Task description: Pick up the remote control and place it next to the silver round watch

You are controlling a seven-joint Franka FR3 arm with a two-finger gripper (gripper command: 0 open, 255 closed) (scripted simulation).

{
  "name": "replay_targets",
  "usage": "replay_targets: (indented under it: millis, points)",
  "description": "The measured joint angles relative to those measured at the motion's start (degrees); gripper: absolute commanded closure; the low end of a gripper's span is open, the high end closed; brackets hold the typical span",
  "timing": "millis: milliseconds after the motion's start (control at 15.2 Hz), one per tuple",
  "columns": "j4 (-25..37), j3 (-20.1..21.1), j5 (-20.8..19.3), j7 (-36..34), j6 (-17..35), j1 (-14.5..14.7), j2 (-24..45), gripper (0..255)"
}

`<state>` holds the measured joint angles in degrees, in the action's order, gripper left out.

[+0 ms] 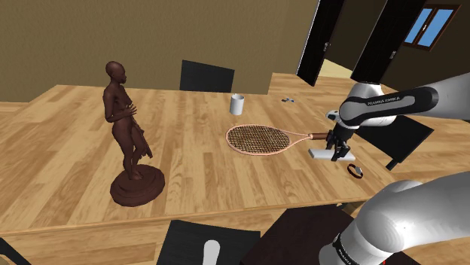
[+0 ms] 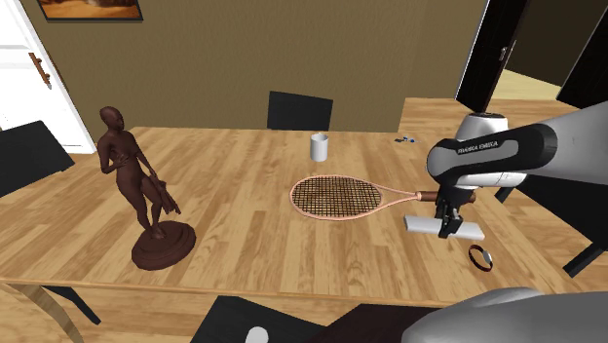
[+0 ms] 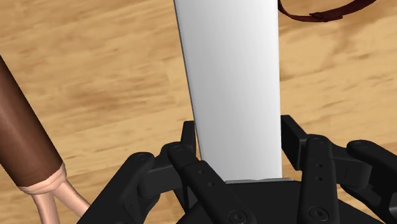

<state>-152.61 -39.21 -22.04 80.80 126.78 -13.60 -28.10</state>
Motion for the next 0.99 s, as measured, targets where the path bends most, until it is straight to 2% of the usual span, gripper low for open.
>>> replay_targets:
  millis: [264,594,660,990]
  points:
    - [-1.1,-1.2,0.0,0.3,3.1,0.4,2.0,255]
    - [-1.3,-1.4,0.0,0.4,3.5,0.5,2.3,255]
    - [-1.3,-1.4,0.0,0.4,3.5,0.5,2.3,0]
    - [-1.3,-1.4,0.0,0.4,3.5,0.5,2.3,0]
